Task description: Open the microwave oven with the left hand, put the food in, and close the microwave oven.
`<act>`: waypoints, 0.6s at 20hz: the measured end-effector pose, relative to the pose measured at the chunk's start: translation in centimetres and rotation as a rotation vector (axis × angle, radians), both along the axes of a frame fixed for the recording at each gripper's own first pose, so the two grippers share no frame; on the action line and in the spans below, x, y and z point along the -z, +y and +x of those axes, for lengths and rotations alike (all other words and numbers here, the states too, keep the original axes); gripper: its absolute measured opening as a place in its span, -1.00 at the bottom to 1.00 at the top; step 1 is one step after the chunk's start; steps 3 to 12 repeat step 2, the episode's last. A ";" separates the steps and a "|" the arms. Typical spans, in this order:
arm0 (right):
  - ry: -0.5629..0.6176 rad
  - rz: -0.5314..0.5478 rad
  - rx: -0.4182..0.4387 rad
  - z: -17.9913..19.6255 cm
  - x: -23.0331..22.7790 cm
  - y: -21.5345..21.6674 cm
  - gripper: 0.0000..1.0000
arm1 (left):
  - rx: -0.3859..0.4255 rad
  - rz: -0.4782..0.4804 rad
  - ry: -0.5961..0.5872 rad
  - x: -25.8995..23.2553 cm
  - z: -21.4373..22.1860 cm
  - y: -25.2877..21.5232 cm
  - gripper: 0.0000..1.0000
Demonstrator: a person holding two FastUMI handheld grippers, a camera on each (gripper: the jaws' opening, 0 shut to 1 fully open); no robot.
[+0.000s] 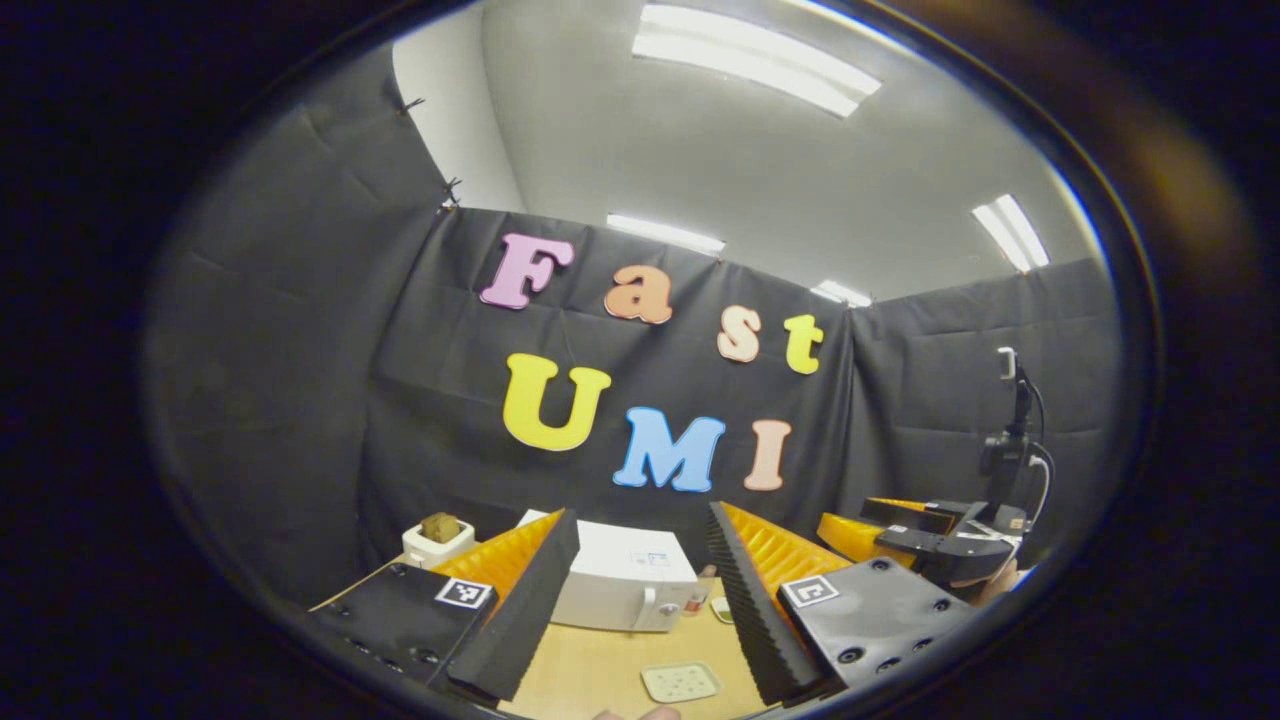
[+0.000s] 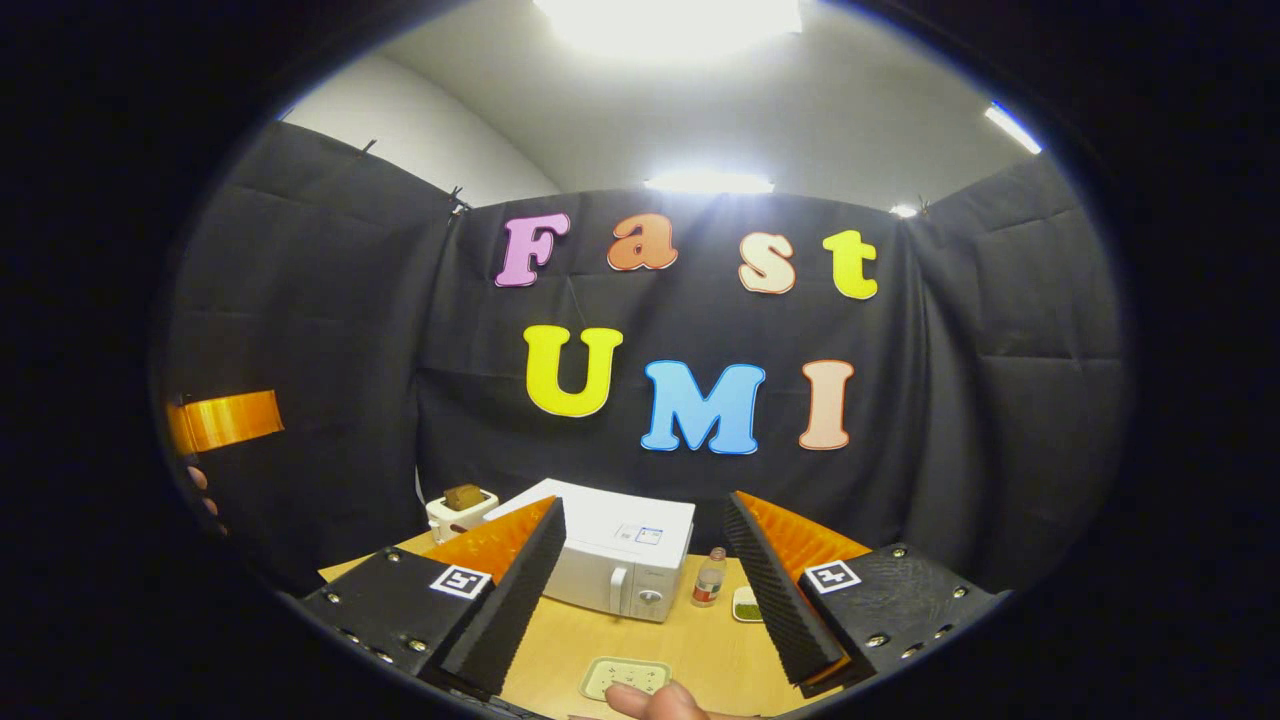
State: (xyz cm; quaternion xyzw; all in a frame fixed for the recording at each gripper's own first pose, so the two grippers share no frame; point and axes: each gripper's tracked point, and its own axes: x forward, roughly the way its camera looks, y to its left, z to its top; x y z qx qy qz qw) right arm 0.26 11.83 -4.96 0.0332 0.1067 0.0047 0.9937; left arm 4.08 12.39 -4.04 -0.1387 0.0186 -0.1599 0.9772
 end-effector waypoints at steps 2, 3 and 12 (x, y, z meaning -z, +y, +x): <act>-0.004 0.017 0.014 -0.2 -0.3 0.7 0.96 | 0.004 0.026 -0.010 0.3 -0.4 0.9 0.83; -0.004 0.017 0.014 -0.2 -0.3 0.7 0.96 | 0.004 0.026 -0.010 0.3 -0.4 0.9 0.83; -0.004 0.017 0.014 -0.2 -0.3 0.7 0.96 | 0.004 0.026 -0.010 0.3 -0.4 0.9 0.83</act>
